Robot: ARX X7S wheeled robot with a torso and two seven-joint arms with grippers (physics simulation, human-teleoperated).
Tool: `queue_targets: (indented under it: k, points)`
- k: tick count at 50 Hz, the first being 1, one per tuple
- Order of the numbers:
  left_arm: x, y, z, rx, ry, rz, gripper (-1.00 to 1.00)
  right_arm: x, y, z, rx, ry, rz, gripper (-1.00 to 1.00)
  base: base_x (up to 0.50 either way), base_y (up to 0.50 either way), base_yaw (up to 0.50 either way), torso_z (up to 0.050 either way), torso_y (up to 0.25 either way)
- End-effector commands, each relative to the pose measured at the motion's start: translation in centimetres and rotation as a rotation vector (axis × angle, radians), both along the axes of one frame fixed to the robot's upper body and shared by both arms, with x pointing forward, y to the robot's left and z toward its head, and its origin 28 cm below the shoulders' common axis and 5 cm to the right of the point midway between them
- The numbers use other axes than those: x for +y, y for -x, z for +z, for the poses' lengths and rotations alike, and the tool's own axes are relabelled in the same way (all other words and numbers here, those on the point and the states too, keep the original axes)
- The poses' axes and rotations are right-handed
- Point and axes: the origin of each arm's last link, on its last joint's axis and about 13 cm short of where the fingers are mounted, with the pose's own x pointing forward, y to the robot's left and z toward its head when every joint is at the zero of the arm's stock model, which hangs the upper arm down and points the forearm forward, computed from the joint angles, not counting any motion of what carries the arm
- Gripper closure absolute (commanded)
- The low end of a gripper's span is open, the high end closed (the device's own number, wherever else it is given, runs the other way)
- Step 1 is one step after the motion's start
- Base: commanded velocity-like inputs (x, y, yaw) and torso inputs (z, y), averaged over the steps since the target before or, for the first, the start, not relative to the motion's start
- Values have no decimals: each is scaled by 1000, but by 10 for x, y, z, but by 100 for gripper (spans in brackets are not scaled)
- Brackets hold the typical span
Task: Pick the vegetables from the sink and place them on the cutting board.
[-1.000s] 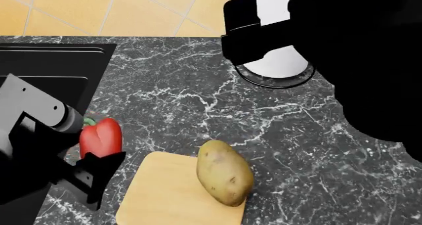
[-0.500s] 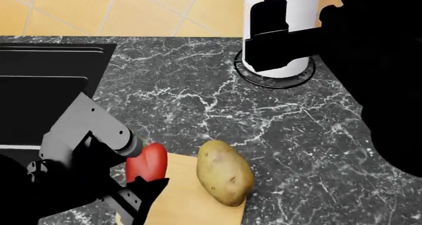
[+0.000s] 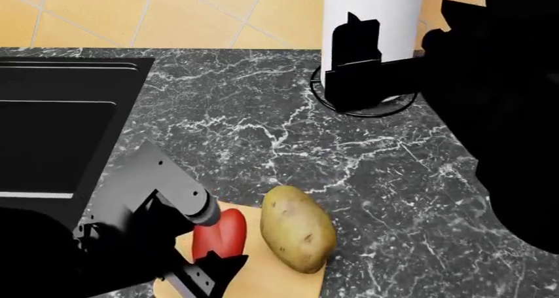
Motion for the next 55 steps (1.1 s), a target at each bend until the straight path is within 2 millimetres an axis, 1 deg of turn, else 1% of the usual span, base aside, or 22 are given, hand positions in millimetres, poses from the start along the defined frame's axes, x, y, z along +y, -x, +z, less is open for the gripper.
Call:
queue_targets:
  k: [1,4,5,12,20,23,25,29,40,42,45,46,47,49,51,52,54,55]
  points:
    - [-2,-3,-5,11,-10,4,100,1,0,-5,19,-1,13,-100,0,0,0,0,0]
    - [-1,-3,-4,11,-13,7,100,1,-1,-6,26,-4,17,-100,0,0,0,0,0]
    - [-2,-2,-4,11,-14,6,-100,2,-1,-6,30,-5,23,-100,0,0,0,0,0]
    - [-1,2,1,-2,-12,9,-100,2,1,-7,36,-2,31,-100,0,0,0,0,0]
    - [-2,14,13,-29,0,-12,-100,1,3,-8,35,-8,30,-100,0,0,0,0,0]
    - [2,23,22,-50,17,-14,-100,0,5,-8,36,-12,29,-100,0,0,0,0,0]
    - [2,24,23,-55,18,-13,-100,-1,5,-8,33,-12,23,-100,0,0,0,0,0]
    - [10,36,32,-78,35,-5,-100,-1,7,-8,32,-15,22,-100,0,0,0,0,0]
    - [29,58,56,-149,94,44,-100,-2,8,-10,32,-23,16,-100,0,0,0,0,0]
    - [31,59,58,-156,98,53,-100,-2,9,-11,32,-24,15,-100,0,0,0,0,0]
    - [41,59,64,-191,123,119,-100,-5,11,-13,25,-17,-3,-100,0,0,0,0,0]
    - [41,58,65,-195,126,123,-100,-7,11,-14,25,-17,-17,-100,0,0,0,0,0]
    - [44,58,69,-204,140,141,-100,-7,12,-14,10,17,-5,-100,0,0,0,0,0]
    - [50,58,76,-233,145,155,-100,-9,14,-12,3,16,-6,-100,0,0,0,0,0]
    - [54,56,81,-245,155,170,-100,-11,16,-10,5,8,-17,-100,0,0,0,0,0]
    - [51,52,82,-244,156,175,-100,-12,16,-9,2,4,-20,-100,0,0,0,0,0]
    - [56,50,89,-253,163,192,-100,-14,17,-7,-12,9,-20,-100,0,0,0,0,0]
    - [55,47,91,-256,166,197,-100,-14,16,-7,-10,7,-24,-100,0,0,0,0,0]
